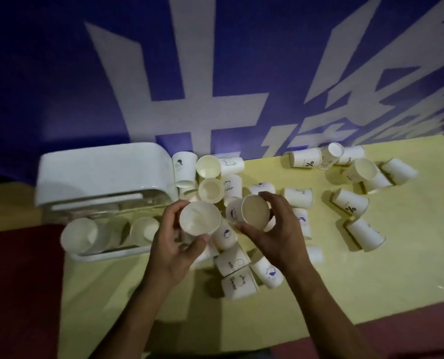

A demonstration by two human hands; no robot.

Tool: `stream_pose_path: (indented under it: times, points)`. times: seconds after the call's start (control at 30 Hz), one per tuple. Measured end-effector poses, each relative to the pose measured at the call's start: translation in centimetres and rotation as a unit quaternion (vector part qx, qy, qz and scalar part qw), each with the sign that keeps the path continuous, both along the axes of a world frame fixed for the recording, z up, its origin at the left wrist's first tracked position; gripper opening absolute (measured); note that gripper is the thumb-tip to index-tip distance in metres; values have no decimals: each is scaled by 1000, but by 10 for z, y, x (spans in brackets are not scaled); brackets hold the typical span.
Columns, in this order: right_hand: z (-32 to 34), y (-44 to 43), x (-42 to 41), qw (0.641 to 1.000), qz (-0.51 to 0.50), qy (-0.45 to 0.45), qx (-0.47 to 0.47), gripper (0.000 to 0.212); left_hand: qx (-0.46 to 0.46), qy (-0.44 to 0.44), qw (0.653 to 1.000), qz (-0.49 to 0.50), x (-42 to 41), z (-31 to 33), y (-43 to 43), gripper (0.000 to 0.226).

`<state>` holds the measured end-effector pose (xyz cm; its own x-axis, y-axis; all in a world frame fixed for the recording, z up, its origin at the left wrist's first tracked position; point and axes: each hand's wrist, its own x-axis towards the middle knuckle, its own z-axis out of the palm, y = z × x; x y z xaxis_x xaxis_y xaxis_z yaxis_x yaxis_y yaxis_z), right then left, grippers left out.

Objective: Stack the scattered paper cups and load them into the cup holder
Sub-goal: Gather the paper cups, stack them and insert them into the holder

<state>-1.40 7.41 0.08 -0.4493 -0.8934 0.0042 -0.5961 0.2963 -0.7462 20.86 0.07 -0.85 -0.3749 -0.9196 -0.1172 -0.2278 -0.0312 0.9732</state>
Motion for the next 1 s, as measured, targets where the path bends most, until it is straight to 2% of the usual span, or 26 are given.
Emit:
stream_pose_path:
  times: [0.33,0.6,0.83,1.0]
  points:
    - [-6,-27,119,998,58,-25,-8,72,-23,-77,996,44,121,-13,2,67]
    - [-14,-36,139,999,48,5,7,73,-56,-90,993,58,132,-37,-13,69]
    - [-14,-29,140,999,38,-12,-14,69,-48,-124,989,58,128,-72,-19,71]
    - [-15,-28,145,999,37,-9,-19,70,-46,-210,975,56,122,-83,-27,76]
